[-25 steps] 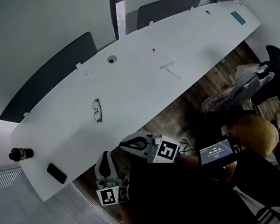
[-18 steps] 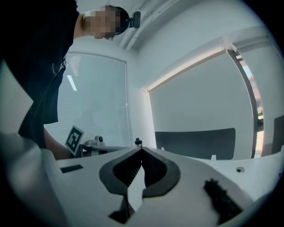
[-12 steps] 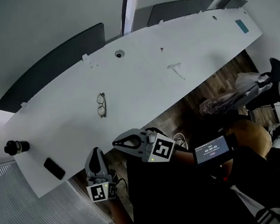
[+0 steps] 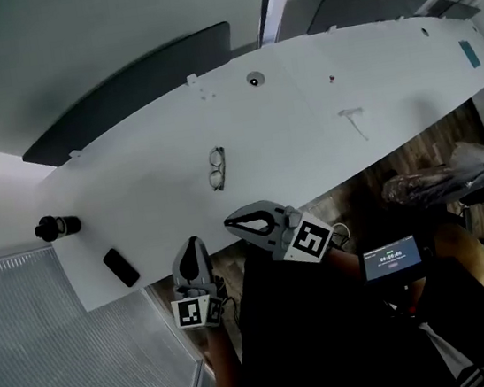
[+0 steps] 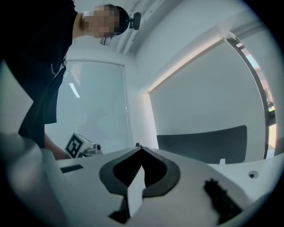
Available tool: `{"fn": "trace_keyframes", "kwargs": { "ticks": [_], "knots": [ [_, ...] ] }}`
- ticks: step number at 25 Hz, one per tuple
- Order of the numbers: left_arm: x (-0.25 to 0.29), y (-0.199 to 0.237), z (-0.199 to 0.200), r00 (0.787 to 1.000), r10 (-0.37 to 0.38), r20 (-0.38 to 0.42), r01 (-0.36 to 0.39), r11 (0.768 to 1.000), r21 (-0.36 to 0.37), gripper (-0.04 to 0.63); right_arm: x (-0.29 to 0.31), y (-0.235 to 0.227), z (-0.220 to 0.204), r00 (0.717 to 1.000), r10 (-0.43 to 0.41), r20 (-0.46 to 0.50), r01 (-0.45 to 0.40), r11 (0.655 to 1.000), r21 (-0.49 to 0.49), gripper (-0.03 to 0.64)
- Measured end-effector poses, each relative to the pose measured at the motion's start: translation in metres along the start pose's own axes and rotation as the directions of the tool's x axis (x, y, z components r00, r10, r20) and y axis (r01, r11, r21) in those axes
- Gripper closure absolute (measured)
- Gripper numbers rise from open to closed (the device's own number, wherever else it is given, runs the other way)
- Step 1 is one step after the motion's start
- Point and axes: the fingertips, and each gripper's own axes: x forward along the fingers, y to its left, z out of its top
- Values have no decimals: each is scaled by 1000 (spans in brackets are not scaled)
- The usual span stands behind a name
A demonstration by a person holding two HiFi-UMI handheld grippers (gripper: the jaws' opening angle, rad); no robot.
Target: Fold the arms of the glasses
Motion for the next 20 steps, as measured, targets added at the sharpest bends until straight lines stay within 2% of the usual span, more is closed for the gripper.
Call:
{"fn": "trace_keyframes", "kwargs": {
  "ticks": [5,9,16,20],
  "knots": [
    [44,20,-13,992,49,-114,-47,999,24,588,-10,-60,-3,996,-81,-37,82,996,44,611],
    [85,25,-33,968,80,-240,-68,996,57,588,-30,-98,-4,991,-124,-39,127,990,66,611],
    [153,36,-89,892,137,-431,-78,985,152,586,-78,-170,-4,974,-226,-32,228,969,100,611],
    [177,51,-121,837,168,-520,-98,982,159,574,-112,-198,-5,953,-300,-42,303,944,134,611]
  ]
}}
